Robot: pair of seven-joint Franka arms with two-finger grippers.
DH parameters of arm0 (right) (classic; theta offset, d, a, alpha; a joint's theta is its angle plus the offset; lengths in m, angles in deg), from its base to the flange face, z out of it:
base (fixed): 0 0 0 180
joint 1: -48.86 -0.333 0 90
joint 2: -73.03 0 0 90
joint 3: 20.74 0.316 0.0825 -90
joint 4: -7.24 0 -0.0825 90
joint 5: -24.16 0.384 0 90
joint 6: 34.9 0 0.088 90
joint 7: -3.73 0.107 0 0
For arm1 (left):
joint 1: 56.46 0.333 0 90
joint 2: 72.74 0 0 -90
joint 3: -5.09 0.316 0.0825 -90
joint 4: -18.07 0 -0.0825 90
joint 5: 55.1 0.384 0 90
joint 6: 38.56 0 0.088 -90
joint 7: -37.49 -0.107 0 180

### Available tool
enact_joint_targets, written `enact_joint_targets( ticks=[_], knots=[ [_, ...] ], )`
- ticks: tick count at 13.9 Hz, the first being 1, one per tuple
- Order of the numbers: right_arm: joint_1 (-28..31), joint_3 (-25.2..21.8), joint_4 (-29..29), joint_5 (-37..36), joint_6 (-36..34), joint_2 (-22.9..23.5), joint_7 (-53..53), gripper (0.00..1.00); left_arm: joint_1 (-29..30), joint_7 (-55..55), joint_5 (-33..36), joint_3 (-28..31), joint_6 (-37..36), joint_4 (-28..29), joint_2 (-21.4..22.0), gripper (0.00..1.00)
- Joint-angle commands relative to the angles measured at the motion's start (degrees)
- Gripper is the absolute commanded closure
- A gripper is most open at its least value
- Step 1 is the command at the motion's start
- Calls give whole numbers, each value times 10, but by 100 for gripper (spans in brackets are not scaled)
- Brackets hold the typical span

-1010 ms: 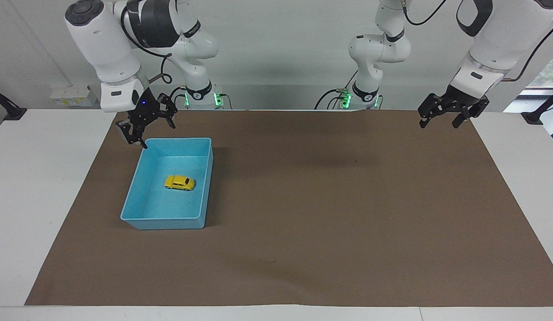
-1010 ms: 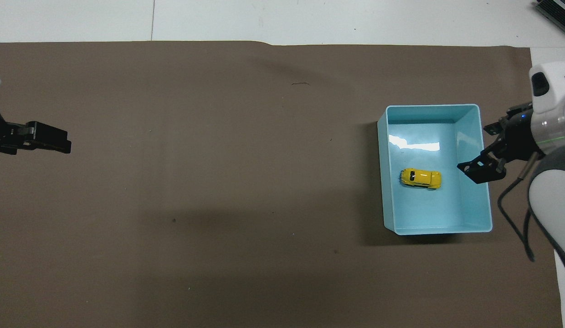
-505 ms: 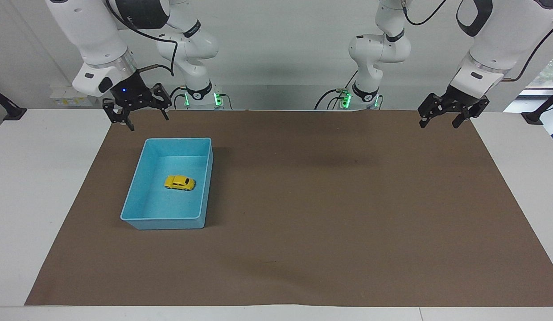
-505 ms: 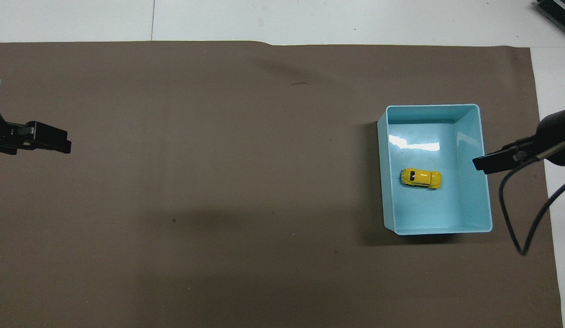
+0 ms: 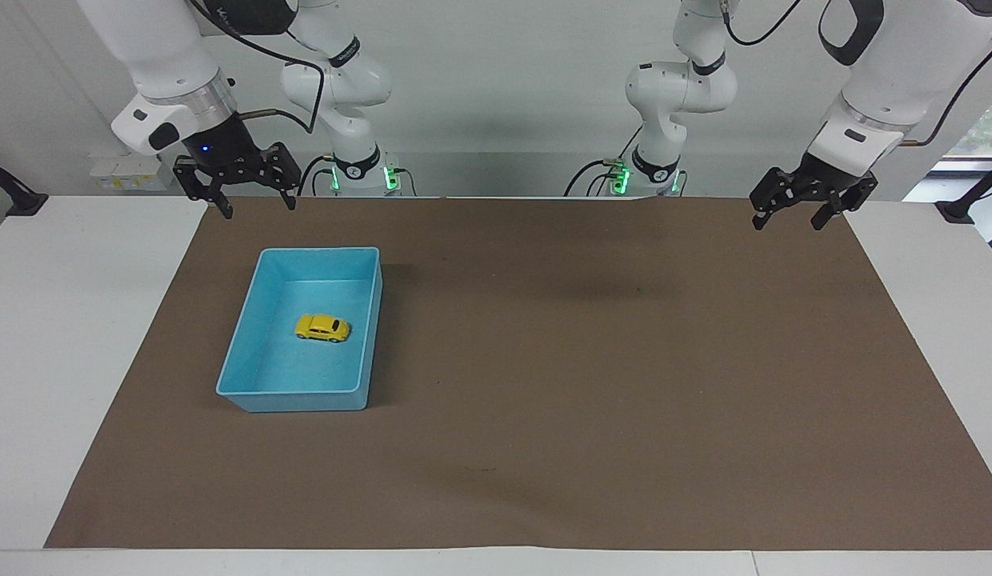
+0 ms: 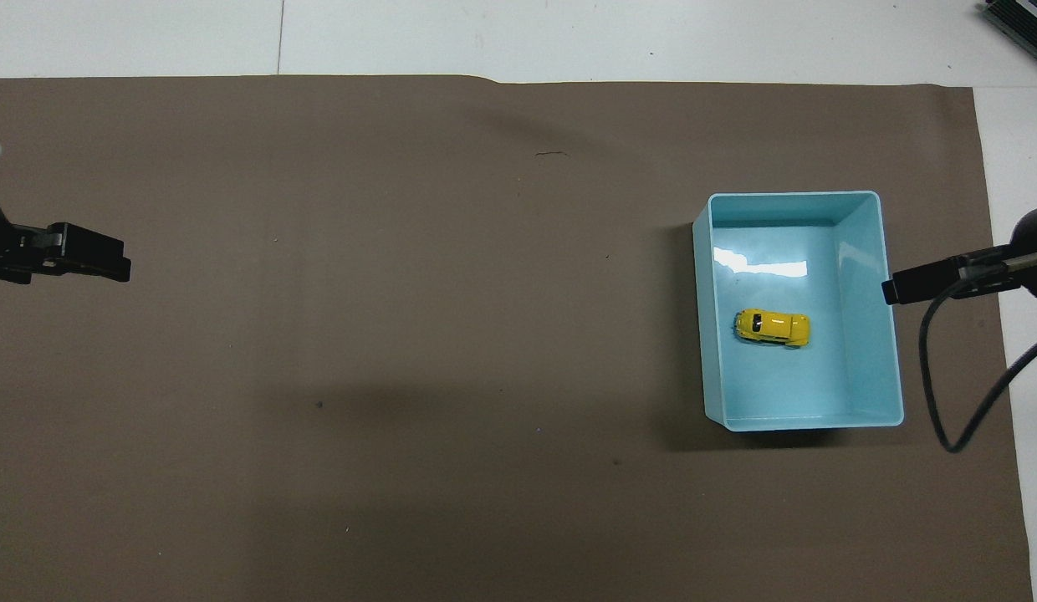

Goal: Wind up and store yellow beetle car

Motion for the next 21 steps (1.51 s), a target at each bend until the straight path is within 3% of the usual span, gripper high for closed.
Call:
enact_joint_targets(
  ticks=[1,21],
  knots=[
    [5,4,-11,-11,-29,1,12,0,8,4,7,-6,-8,7,11,0],
    [11,7,-21,-37,-9,0,24,0,8,4,7,-6,-8,7,11,0]
  ],
)
